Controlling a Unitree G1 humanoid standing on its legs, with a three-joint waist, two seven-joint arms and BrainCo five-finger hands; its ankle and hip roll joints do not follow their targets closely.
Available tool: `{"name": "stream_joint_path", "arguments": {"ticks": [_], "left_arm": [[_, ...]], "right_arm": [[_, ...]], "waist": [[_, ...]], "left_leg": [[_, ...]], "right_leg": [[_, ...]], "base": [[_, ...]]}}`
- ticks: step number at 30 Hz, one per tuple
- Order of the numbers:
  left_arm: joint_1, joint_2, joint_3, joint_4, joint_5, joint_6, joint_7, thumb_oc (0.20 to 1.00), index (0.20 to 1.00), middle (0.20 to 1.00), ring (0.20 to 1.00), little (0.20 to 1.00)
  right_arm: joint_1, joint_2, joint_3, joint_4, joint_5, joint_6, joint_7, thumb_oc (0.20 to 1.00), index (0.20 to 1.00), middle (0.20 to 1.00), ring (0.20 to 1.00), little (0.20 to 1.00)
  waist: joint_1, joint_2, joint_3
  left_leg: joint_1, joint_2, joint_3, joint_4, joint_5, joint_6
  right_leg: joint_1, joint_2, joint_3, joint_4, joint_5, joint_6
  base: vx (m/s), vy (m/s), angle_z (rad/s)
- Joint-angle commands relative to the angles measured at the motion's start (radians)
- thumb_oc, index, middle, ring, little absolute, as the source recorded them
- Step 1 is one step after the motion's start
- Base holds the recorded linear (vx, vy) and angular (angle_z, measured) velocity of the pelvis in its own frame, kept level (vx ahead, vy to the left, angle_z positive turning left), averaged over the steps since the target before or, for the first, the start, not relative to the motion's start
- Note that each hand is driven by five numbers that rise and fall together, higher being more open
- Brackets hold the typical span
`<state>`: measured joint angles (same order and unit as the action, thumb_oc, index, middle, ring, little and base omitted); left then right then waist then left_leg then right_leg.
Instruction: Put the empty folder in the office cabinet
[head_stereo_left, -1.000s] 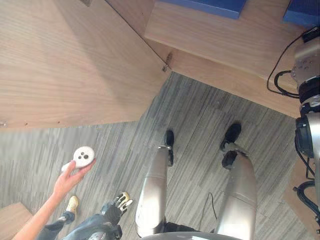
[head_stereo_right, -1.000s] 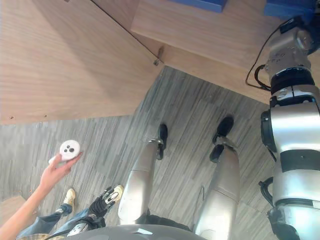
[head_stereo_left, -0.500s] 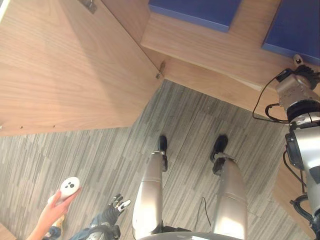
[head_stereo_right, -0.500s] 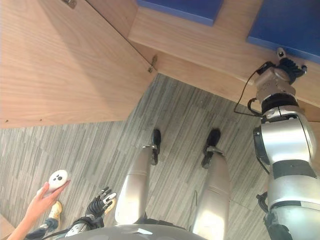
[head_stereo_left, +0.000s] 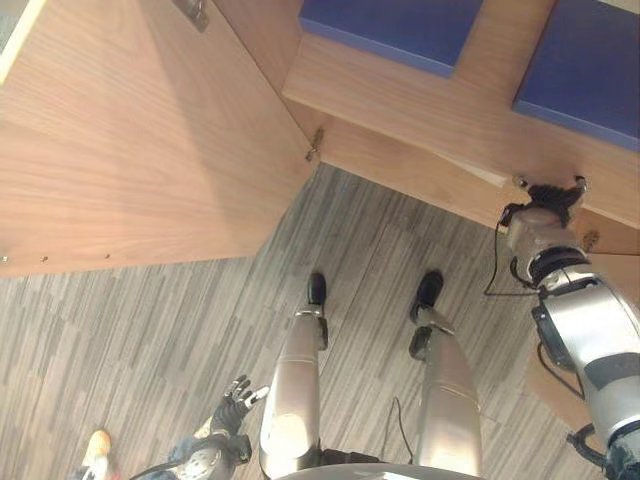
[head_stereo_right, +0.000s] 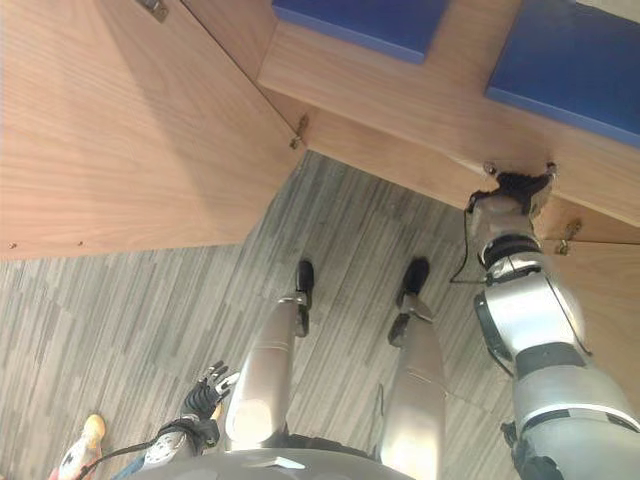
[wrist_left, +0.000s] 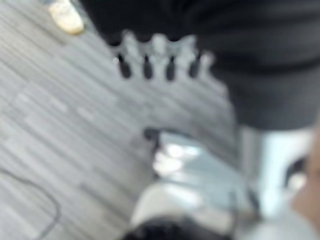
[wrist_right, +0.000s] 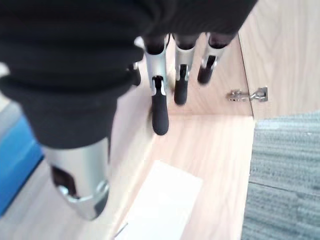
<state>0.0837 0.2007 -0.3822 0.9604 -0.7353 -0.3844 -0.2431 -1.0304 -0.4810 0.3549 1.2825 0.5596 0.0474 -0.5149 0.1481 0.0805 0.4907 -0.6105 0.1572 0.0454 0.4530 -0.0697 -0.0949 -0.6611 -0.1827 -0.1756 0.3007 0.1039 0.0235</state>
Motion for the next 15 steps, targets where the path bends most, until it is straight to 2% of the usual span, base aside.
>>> {"name": "stream_joint_path", "arguments": {"ticks": [1,5,7,9,10,11,12,13,14,15], "left_arm": [[-0.024,0.012,-0.037,-0.063,0.101,0.03,0.116,1.0,1.0,1.0,1.0,1.0],[-0.086,0.012,-0.02,-0.092,0.084,0.087,0.205,1.0,1.0,1.0,1.0,1.0],[-0.136,0.004,0.003,-0.073,0.067,0.103,0.228,1.0,1.0,1.0,1.0,1.0],[-0.173,0.004,0.011,-0.055,0.047,0.106,0.239,1.0,1.0,1.0,1.0,1.0],[-0.201,0.006,0.021,-0.055,0.029,0.108,0.246,1.0,1.0,1.0,1.0,1.0],[-0.224,0.079,-0.048,-0.132,0.561,-0.192,0.609,1.0,1.0,1.0,1.0,1.0],[-0.226,0.126,-0.083,-0.185,0.609,-0.247,0.672,1.0,1.0,1.0,1.0,1.0],[-0.226,0.126,-0.083,-0.185,0.609,-0.247,0.672,1.0,1.0,1.0,1.0,1.0],[-0.206,0.193,-0.094,-0.294,0.572,-0.093,0.656,1.0,1.0,1.0,1.0,1.0],[-0.193,0.198,-0.093,-0.275,-0.099,0.149,0.233,1.0,1.0,1.0,1.0,1.0]], "right_arm": [[0.015,-0.04,0.007,-0.085,-0.093,-0.094,-0.017,1.0,1.0,1.0,1.0,1.0],[0.156,0.002,0.04,-0.22,-0.137,-0.209,0.078,1.0,1.0,1.0,1.0,1.0],[0.307,0.016,0.095,-0.375,-0.237,-0.233,0.178,1.0,1.0,1.0,1.0,1.0],[0.404,0.023,0.127,-0.452,-0.263,-0.236,0.191,1.0,1.0,1.0,1.0,1.0],[0.477,0.021,0.138,-0.506,-0.29,-0.237,0.227,1.0,1.0,1.0,1.0,1.0],[0.531,0.009,0.155,-0.514,-0.31,-0.278,0.241,1.0,1.0,1.0,1.0,1.0],[0.579,-0.005,0.16,-0.521,-0.33,-0.303,0.246,1.0,1.0,1.0,1.0,1.0],[0.579,-0.005,0.16,-0.521,-0.33,-0.303,0.246,1.0,1.0,1.0,1.0,1.0],[0.694,-0.021,0.143,-0.53,-0.365,-0.337,0.244,1.0,1.0,1.0,1.0,1.0],[0.707,-0.027,0.143,-0.535,-0.357,-0.329,0.244,1.0,1.0,1.0,1.0,1.0]], "waist": [[0.004,-0.017,0.029],[-0.033,-0.056,0.029],[-0.078,-0.076,0.029],[-0.107,-0.09,0.029],[-0.132,-0.098,0.027],[-0.145,-0.108,0.016],[-0.146,-0.101,0.012],[-0.146,-0.101,0.012],[-0.154,-0.096,0.007],[-0.151,-0.093,0.003]], "left_leg": [[0.011,0.008,0.004,0.103,-0.09,0.053],[0.118,0.011,0.027,0.094,-0.133,0.067],[0.214,0.016,0.044,0.086,-0.142,0.071],[0.261,0.022,0.05,0.087,-0.137,0.07],[0.298,0.026,0.055,0.078,-0.134,0.071],[0.302,0.028,0.07,0.057,-0.105,0.074],[0.316,0.034,0.065,0.06,-0.116,0.062],[0.316,0.034,0.065,0.06,-0.116,0.062],[0.332,0.023,0.077,0.079,-0.105,0.058],[0.341,0.003,0.074,0.078,-0.118,0.062]], "right_leg": [[0.056,-0.055,-0.043,0.012,-0.131,0.034],[0.126,-0.054,-0.021,0.012,-0.13,0.046],[0.193,-0.044,-0.002,0.024,-0.149,0.039],[0.233,-0.033,0.013,0.026,-0.159,0.031],[0.259,-0.02,0.022,0.026,-0.168,0.024],[0.262,-0.011,0.026,0.01,-0.159,0.003],[0.277,0.0,0.029,0.015,-0.184,0.007],[0.277,0.0,0.029,0.015,-0.184,0.007],[0.331,-0.002,0.004,-0.038,-0.172,0.012],[0.342,-0.001,0.002,-0.055,-0.167,0.015]], "base": [[-0.07,-0.017,-0.07],[0.0,0.002,-0.02],[0.11,0.005,-0.24],[0.13,-0.043,-0.37],[0.05,-0.102,-0.45],[0.05,-0.084,-0.38],[0.0,-0.049,-0.27],[0.01,-0.069,-0.16],[-0.04,-0.063,-0.18],[-0.06,-0.076,-0.13]]}}
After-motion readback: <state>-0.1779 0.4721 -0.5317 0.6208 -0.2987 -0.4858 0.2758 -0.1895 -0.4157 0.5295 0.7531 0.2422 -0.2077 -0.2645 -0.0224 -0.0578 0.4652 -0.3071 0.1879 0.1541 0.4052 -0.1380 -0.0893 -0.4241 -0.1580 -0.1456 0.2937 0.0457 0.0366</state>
